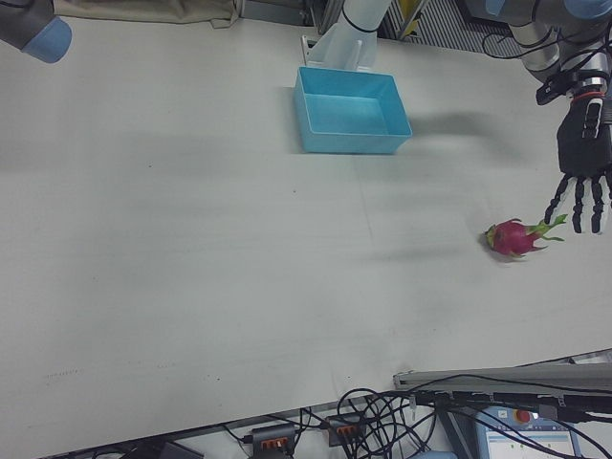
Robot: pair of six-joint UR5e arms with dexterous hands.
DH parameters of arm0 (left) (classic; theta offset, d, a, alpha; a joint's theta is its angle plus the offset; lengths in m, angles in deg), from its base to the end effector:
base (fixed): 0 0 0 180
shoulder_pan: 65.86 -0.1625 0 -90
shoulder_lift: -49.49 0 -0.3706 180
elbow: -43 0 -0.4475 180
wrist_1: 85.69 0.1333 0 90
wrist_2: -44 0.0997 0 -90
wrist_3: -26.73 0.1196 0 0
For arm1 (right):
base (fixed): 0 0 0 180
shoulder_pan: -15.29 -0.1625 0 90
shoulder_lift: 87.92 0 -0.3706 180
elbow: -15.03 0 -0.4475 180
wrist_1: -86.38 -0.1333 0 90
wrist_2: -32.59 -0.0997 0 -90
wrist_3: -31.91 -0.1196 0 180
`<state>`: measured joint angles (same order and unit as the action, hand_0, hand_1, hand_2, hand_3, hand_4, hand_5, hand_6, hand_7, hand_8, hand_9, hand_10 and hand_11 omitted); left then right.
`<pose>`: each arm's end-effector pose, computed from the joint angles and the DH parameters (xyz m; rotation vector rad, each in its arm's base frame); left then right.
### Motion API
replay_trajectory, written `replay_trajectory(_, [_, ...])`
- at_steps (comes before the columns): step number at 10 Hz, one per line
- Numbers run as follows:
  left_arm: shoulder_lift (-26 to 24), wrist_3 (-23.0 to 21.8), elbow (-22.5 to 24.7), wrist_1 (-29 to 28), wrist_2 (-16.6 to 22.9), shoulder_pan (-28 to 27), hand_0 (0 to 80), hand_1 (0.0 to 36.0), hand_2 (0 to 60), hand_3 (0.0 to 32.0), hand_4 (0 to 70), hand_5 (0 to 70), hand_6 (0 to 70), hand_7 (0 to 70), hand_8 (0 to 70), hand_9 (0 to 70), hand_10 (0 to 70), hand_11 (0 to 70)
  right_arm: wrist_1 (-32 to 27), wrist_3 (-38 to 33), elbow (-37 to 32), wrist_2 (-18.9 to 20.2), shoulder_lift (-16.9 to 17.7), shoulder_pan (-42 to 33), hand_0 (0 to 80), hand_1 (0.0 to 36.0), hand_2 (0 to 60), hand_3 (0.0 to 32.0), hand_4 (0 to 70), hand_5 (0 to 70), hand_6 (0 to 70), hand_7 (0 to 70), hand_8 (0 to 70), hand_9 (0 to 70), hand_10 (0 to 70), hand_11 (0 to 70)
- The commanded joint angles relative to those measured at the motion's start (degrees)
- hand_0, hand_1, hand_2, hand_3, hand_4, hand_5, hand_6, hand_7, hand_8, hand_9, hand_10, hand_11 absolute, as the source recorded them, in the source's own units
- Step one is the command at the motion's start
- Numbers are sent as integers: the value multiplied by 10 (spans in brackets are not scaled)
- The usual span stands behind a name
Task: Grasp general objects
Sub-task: 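Move the left hand down toward the pink dragon fruit on the table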
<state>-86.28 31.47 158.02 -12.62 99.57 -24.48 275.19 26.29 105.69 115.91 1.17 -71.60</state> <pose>0.2479 -0.4862 0.1020 -0.1437 2.0200 -2.0603 0.1167 -0.5657 0.6347 0.0202 2.0080 -2.2713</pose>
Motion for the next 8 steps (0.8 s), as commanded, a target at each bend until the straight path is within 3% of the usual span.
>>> replay_trajectory(1, [-12,3,-2,-10,1,-1,462,67,0,320,0,0,0,107,0,7,0,0,-1,-9,-7,0,2,0,0,0,0,0,0,0,0,0,0,0,0,0])
replay_trajectory(4, [-35,11,-44,-50,1,0,461,63,0,320,0,0,0,118,0,9,0,0,-1,-9,-7,0,3,1,0,0,0,0,0,0,0,0,0,0,0,0])
replay_trajectory(5, [-48,18,-57,-52,3,-1,456,46,0,284,0,17,0,124,0,11,0,0,-1,-9,-7,0,3,1,0,0,0,0,0,0,0,0,0,0,0,0])
replay_trajectory(6, [-48,20,-56,-52,4,-2,456,41,0,130,0,50,0,136,0,13,0,0,-1,-9,-8,0,3,1,0,0,0,0,0,0,0,0,0,0,0,0])
replay_trajectory(7, [-47,24,-57,-52,4,-2,458,40,0,108,0,57,0,143,0,14,0,0,-1,-9,-7,0,3,1,0,0,0,0,0,0,0,0,0,0,0,0])
replay_trajectory(8, [-46,54,-58,-54,5,0,460,45,0,106,0,61,0,146,0,15,0,0,-1,-9,-8,0,3,1,0,0,0,0,0,0,0,0,0,0,0,0])
